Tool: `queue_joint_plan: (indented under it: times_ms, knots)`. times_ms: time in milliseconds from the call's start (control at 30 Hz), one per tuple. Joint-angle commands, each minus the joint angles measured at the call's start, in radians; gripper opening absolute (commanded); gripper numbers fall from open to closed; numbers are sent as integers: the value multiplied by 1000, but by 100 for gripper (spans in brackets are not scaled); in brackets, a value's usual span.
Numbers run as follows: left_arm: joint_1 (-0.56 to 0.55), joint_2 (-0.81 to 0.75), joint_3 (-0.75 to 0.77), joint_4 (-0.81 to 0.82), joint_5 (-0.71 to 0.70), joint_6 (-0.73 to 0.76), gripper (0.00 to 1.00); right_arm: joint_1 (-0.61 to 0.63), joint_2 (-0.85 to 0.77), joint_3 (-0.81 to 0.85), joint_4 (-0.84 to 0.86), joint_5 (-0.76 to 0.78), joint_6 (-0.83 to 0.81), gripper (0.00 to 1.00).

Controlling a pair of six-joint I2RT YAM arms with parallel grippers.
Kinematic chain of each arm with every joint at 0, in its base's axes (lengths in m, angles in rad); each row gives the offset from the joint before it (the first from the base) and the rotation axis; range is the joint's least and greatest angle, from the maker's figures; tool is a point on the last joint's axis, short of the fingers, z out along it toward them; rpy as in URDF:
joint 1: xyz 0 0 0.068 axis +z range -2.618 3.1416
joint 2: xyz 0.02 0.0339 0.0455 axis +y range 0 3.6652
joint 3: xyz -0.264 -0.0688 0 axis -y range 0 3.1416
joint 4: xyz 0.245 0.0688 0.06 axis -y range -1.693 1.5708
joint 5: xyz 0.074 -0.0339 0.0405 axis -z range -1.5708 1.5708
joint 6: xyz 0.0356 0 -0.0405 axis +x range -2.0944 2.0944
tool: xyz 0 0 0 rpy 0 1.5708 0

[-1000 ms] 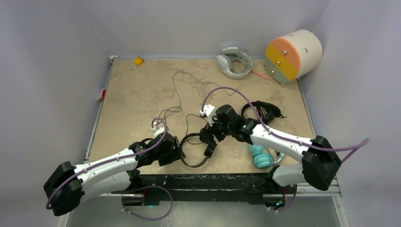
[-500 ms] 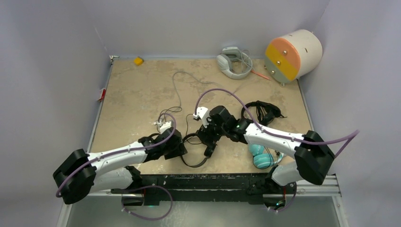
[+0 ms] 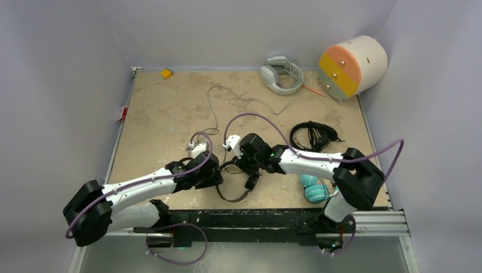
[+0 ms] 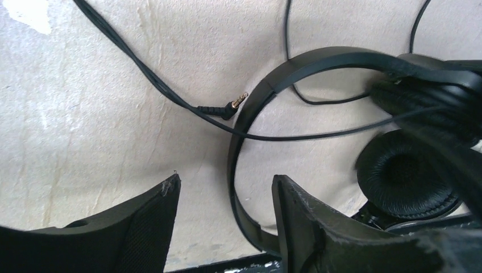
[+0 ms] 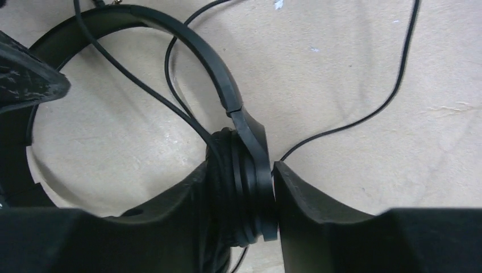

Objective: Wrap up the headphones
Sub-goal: Untie the headphones cable from the headphones.

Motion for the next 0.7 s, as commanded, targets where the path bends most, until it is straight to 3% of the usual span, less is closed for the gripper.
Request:
queue_joint_plan:
  times_ms: [0, 167, 300, 667]
  knots:
    - [-7, -78, 42, -80, 7, 67, 60, 2, -110, -38, 56, 55, 72, 41]
    - [-10, -241, 59, -90, 69, 174, 69, 0, -260, -136, 107, 59, 168, 32]
    - [-28, -255, 107, -132, 56, 234, 69, -2, -307, -134, 67, 80, 247, 29]
    - [-116, -74, 166, -165, -202, 218, 51, -31, -272, -85, -5, 10, 359, 28]
